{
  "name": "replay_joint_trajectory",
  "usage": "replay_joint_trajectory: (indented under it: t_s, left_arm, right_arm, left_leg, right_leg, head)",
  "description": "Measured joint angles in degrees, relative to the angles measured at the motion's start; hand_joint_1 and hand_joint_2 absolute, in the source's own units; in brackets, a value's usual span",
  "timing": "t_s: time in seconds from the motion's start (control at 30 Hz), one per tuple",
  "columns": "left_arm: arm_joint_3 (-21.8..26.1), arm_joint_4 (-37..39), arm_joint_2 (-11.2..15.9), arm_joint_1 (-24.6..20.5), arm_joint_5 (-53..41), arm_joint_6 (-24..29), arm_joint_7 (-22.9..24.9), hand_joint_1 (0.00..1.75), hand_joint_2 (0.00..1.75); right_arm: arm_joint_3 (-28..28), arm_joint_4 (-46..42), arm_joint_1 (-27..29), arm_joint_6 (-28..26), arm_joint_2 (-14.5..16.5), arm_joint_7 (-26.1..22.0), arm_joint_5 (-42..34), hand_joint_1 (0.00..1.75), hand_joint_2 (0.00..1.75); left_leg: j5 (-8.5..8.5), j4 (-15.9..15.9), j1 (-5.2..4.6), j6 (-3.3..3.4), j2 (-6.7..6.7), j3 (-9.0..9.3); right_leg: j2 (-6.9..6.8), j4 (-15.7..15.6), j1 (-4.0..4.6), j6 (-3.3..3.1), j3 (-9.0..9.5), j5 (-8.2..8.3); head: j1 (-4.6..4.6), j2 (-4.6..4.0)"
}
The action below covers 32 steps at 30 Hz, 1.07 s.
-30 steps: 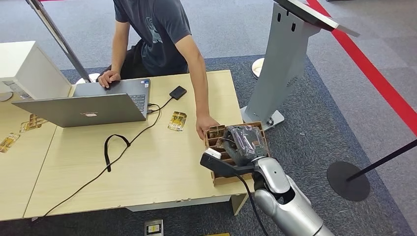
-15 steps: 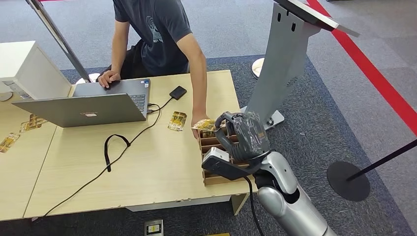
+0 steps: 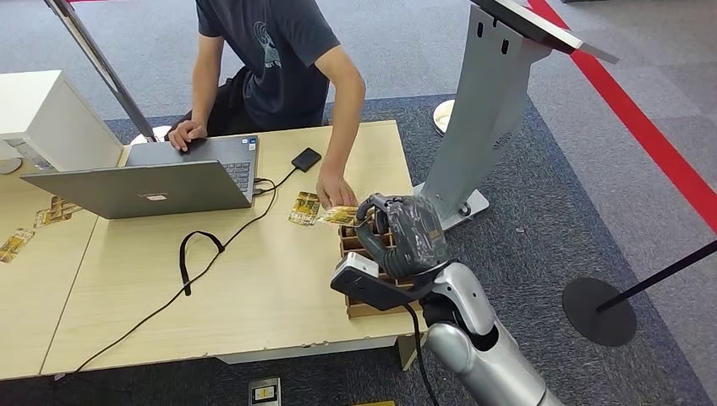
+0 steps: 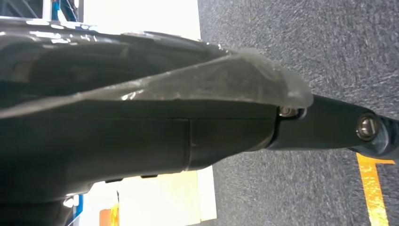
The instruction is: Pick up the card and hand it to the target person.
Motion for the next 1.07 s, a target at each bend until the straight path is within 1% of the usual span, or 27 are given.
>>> replay_joint_trajectory:
  t_s: [0.2, 0.5, 0.53, 0.57, 0.63, 0.67, 0.7, 0.8, 1.07]
  left_arm:
    - [-0.04, 0.00, -0.07, 0.00, 0.43, 0.06, 0.16, 0.00, 0.00]
    - [-0.07, 0.00, -0.13, 0.01, 0.83, 0.08, 0.51, 0.00, 0.00]
    - [-0.07, 0.00, -0.15, 0.01, 0.92, 0.10, 0.54, 0.00, 0.00]
    - [-0.07, 0.00, -0.16, 0.01, 1.04, 0.13, 0.57, 0.00, 0.00]
    - [-0.07, 0.00, -0.20, 0.00, 1.38, 0.15, 0.66, 0.00, 0.00]
    - [-0.07, 0.00, -0.23, 0.00, 1.59, 0.17, 0.72, 0.00, 0.00]
    - [-0.07, 0.00, -0.28, 0.00, 1.75, 0.20, 0.79, 0.00, 0.00]
    - [-0.06, 0.00, -0.45, 0.00, 2.18, 0.33, 1.10, 0.00, 0.00]
    - [-0.04, 0.00, -0.61, 0.02, 3.16, 0.48, 1.79, 0.00, 0.00]
  right_arm:
    - [0.36, 2.07, -0.61, 0.07, 0.88, 0.25, 0.29, 1.75, 1.75]
    - [0.90, 4.35, -1.15, 0.43, 1.02, 0.97, 1.65, 1.75, 1.75]
    - [0.97, 4.55, -1.22, 0.54, 1.07, 1.03, 1.89, 1.47, 1.75]
    - [1.02, 4.73, -1.32, 0.66, 1.14, 1.07, 2.10, 1.10, 1.75]
    - [1.12, 5.13, -1.49, 0.91, 1.30, 1.14, 2.37, 0.23, 1.75]
    - [1.21, 5.32, -1.57, 1.04, 1.37, 1.16, 2.44, 0.07, 1.75]
    - [1.29, 5.51, -1.65, 1.14, 1.42, 1.20, 2.45, 0.00, 1.75]
    - [1.46, 5.97, -1.88, 1.54, 1.62, 1.25, 1.35, 0.00, 1.75]
    - [1.48, 7.03, -1.90, 3.70, 1.91, 0.31, -6.86, 0.00, 1.75]
  left_leg:
    - [0.00, 0.00, 0.00, 0.00, 0.00, 0.00]
    - [0.00, 0.00, 0.00, 0.00, 0.00, 0.00]
    - [0.00, 0.00, 0.00, 0.00, 0.00, 0.00]
    - [0.00, 0.00, 0.00, 0.00, 0.00, 0.00]
    - [0.00, 0.00, 0.00, 0.00, 0.00, 0.00]
    - [0.00, 0.00, 0.00, 0.00, 0.00, 0.00]
    - [0.00, 0.00, 0.00, 0.00, 0.00, 0.00]
    - [0.00, 0.00, 0.00, 0.00, 0.00, 0.00]
    - [0.00, 0.00, 0.00, 0.00, 0.00, 0.01]
  right_leg:
    - [0.00, 0.00, 0.00, 0.00, 0.00, 0.00]
    - [0.00, 0.00, 0.00, 0.00, 0.00, 0.00]
    - [0.00, 0.00, 0.00, -0.01, 0.00, 0.00]
    - [0.00, 0.00, 0.00, -0.01, -0.01, -0.01]
    - [0.00, 0.00, 0.00, -0.01, -0.01, -0.01]
    - [0.00, 0.00, 0.00, -0.01, -0.01, -0.01]
    - [0.00, 0.00, 0.00, -0.01, -0.01, -0.01]
    - [0.00, 0.00, 0.00, -0.02, -0.01, -0.01]
    - [0.00, 0.00, 0.00, -0.01, -0.01, -0.01]
  head:
    - [0.01, 0.00]
    - [0.00, 0.00]
    - [0.00, 0.00]
    - [0.00, 0.00]
    - [0.00, 0.00]
    - [0.00, 0.00]
    - [0.00, 0.00]
    - [0.01, 0.00]
    - [0.00, 0.00]
